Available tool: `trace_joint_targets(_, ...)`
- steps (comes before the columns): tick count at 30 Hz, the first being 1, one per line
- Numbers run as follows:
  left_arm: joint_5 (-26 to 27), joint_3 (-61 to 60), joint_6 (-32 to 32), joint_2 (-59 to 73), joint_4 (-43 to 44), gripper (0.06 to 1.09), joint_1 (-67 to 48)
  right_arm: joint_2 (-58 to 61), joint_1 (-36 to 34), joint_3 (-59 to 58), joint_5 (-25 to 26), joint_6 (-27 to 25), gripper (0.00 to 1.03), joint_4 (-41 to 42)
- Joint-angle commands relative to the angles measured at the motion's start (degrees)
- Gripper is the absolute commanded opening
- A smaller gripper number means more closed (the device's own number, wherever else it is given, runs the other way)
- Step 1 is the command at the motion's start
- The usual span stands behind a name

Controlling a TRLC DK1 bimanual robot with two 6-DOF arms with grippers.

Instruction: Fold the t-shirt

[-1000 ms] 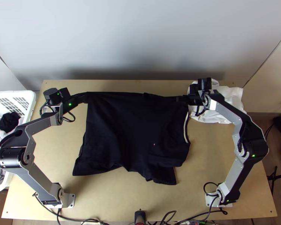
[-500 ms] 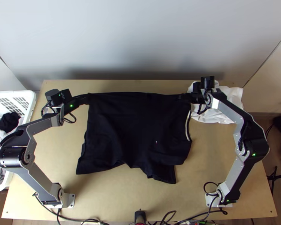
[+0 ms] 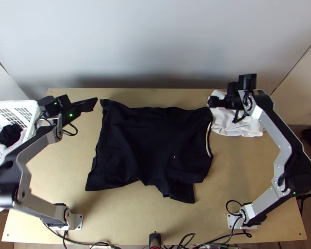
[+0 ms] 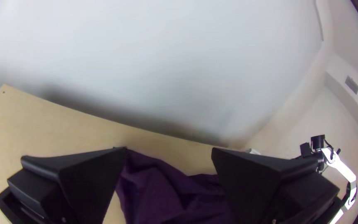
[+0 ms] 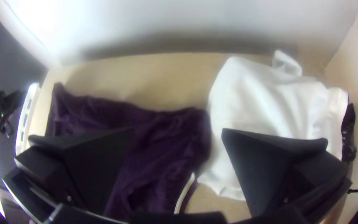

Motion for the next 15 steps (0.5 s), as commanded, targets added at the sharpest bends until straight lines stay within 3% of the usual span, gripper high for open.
trace_joint_targets(1, 4.11, -3.93, -0.06, -14.02, -8.38, 1.04, 0.15, -4.93, 3.54, 3.77, -4.45, -10.93, 0.98, -27.16)
trace_joint_targets(3, 4.47, -5.52, 0.11, -17.45, -13.57, 1.04, -0.29, -7.92, 6.18, 0.25, -5.51, -16.02, 0.98, -33.4)
trace_joint_targets(7, 6.93, -12.72, 6.53, -27.03, -18.05, 1.04, -2.22, -24.26, 16.19, -16.18, -5.51, -31.49, 0.98, -30.5)
trace_joint_targets(10, 7.01, -17.38, 6.35, -32.3, -18.14, 1.04, -3.54, -32.88, 23.75, -23.13, -3.75, -32.81, 0.98, -27.78)
trace_joint_targets(15, 6.93, -18.35, 5.12, -31.69, -22.62, 1.04, -6.44, -38.94, 39.13, -34.03, 5.92, -29.82, 0.98, -22.41)
